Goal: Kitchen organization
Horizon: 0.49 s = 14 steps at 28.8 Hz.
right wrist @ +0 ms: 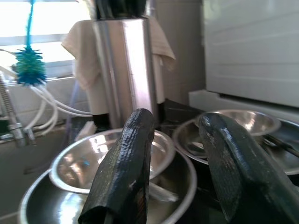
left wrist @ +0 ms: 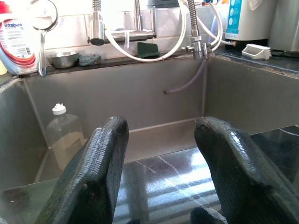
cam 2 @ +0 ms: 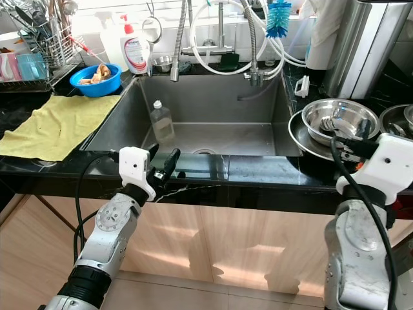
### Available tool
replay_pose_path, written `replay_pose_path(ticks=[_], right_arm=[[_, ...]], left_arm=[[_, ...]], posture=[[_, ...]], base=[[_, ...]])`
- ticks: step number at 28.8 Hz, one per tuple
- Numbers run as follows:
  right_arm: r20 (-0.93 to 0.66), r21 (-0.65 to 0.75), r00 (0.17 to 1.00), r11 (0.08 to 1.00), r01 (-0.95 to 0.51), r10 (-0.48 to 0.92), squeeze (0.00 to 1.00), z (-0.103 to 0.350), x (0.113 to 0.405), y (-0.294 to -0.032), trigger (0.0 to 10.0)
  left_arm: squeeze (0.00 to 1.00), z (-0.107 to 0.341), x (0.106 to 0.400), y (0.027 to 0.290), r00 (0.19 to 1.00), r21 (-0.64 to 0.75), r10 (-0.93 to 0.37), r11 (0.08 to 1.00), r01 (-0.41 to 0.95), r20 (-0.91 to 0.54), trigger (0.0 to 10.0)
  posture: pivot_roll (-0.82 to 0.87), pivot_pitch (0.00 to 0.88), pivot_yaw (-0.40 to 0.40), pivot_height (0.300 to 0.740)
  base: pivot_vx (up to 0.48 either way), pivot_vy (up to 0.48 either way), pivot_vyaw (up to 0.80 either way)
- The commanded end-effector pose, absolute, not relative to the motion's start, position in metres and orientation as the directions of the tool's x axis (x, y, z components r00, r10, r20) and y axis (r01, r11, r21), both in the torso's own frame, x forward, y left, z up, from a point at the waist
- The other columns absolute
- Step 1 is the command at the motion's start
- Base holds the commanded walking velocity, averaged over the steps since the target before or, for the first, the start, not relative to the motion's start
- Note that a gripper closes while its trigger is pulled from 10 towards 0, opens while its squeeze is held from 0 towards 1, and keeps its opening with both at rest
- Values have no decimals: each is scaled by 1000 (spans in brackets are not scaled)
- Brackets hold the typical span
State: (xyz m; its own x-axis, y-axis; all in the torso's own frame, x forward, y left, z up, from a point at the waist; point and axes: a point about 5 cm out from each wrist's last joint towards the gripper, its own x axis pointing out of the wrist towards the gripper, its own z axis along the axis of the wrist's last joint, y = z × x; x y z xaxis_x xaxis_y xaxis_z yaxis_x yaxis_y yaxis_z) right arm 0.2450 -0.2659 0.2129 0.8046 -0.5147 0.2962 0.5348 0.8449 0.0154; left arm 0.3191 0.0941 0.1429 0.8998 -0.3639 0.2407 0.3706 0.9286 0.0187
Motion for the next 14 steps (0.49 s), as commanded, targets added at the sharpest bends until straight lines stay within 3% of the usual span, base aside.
replay_pose_path(ticks=[1,4,12,13,14], right_arm=[[278,40,803,842,539,-527,0,210,245,-268,10000],[241,100,797,831,547,-554,0,204,245,-271,10000],[231,107,812,844,526,-535,0,201,246,-268,10000],[228,109,817,848,519,-529,47,200,247,-267,10000],[227,115,822,853,509,-522,596,200,247,-267,10000]], left_arm=[[0,144,320,98,904,25,-354,933,359,240,10000],[0,145,320,98,903,26,-356,932,360,242,10000],[0,146,321,98,902,27,-356,932,360,243,10000],[0,146,321,98,902,28,-356,932,360,243,10000],[0,146,321,98,902,27,-356,932,360,244,10000]], posture=[[-162,0,95,740],[-159,0,98,740],[-158,0,99,740],[-158,0,99,740],[-157,0,98,740]], base=[[0,0,0],[0,0,0],[0,0,0],[0,0,0],[0,0,0]])
